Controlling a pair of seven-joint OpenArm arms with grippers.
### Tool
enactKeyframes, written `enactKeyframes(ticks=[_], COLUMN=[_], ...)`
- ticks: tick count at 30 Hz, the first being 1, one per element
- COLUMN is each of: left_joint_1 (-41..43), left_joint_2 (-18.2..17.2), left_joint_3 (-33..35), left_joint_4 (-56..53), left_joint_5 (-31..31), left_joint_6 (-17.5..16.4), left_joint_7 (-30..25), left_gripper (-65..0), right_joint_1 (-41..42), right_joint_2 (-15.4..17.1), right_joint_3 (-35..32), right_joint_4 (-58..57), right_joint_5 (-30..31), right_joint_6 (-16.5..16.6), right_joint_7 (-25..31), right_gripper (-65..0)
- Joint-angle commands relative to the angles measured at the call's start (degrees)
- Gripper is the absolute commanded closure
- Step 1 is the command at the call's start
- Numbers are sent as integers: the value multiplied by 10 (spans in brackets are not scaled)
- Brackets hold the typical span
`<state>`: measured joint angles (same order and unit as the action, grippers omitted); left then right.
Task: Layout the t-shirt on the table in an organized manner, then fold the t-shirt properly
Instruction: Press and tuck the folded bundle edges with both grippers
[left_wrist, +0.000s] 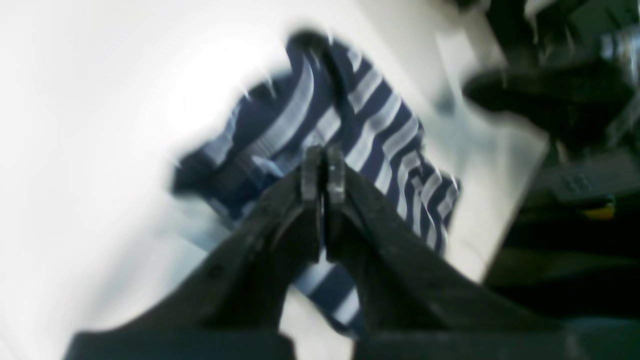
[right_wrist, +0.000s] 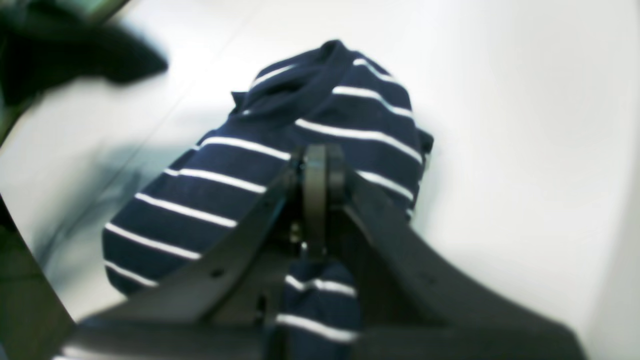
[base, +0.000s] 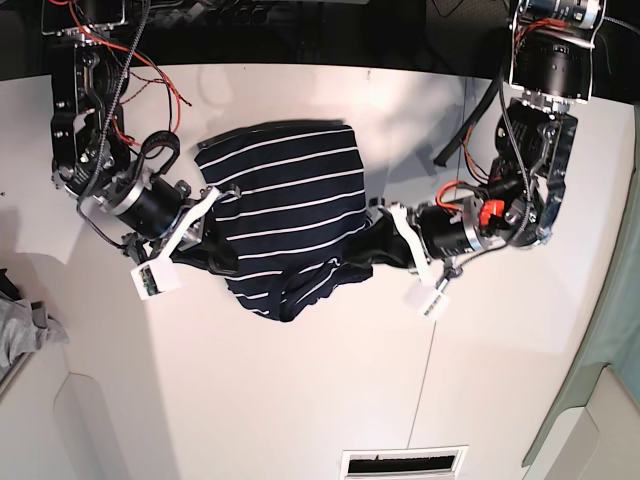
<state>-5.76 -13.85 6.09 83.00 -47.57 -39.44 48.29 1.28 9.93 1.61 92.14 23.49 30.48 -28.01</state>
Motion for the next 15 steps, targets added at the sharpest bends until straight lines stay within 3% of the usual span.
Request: enactKeyframes(ticks=[1, 7, 13, 15], left_joint_1=[-1, 66, 76, 70], left_joint_2=[0, 31, 70, 80], left_joint_3=[-1, 2, 7, 7], left_joint_4=[9, -8, -140, -183], left_joint_5=[-12, 28, 89, 97], left_joint_6=[-6, -6, -6, -6], left_joint_7=[-23, -68, -153, -159], left_gripper=[-8, -9, -8, -8], right_joint_1=[30, 124, 142, 143], right_joint_2=[-8, -46, -47, -47], right_joint_3=[-5, -49, -65, -65], right_joint_4=[-7, -187, -338, -375], right_joint_5=[3, -69, -116, -126], right_joint_6=[2, 2, 2, 2], right_joint_7=[13, 50, 111, 125], right_gripper=[0, 0, 0, 0])
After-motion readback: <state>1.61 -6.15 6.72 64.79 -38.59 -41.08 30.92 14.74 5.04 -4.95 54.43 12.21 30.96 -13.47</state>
